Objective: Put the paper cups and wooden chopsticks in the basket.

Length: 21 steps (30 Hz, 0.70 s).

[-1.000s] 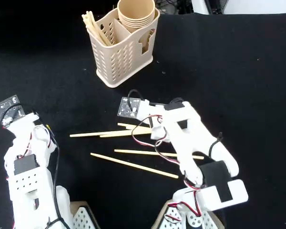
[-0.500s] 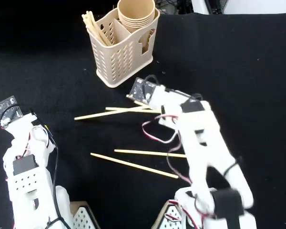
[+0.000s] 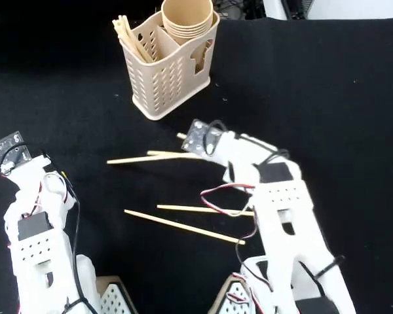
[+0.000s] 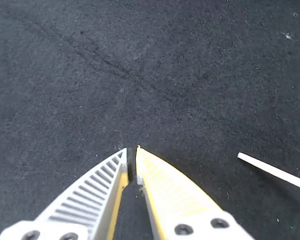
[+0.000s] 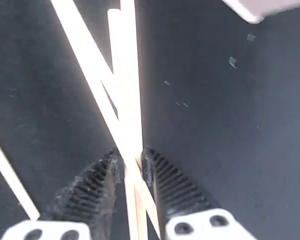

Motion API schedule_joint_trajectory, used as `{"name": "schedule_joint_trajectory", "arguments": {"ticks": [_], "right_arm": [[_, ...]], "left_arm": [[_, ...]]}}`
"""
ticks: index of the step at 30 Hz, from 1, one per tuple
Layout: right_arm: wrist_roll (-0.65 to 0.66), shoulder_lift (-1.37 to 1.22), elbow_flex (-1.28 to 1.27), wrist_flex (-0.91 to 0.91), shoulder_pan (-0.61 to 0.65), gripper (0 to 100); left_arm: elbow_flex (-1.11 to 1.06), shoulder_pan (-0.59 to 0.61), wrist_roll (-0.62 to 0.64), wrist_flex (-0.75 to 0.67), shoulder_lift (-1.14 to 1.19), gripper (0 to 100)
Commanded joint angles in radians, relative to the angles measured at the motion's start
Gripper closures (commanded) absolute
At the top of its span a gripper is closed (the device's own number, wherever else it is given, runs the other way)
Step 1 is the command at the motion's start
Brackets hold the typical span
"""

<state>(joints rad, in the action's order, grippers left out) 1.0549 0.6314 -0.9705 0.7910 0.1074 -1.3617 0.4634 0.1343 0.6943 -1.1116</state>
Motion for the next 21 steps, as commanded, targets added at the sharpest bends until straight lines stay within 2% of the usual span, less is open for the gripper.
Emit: {"name": "schedule_joint_trajectory", "arguments": {"ticks": [1, 12, 21], "right_arm": [[0.003, 0.077, 0.031, -0.02, -0.055, 98.6], [-0.006, 0.269, 0.036, -0.012, -0.058, 98.6], [-0.184, 0.335, 0.122, -0.018, -0.054, 98.6]], "left_arm": [[0.045, 0.01, 0.006, -0.015, -0.006, 95], [0.045, 0.008, 0.008, -0.015, -0.006, 95], [0.045, 0.008, 0.008, -0.015, -0.006, 95]]}}
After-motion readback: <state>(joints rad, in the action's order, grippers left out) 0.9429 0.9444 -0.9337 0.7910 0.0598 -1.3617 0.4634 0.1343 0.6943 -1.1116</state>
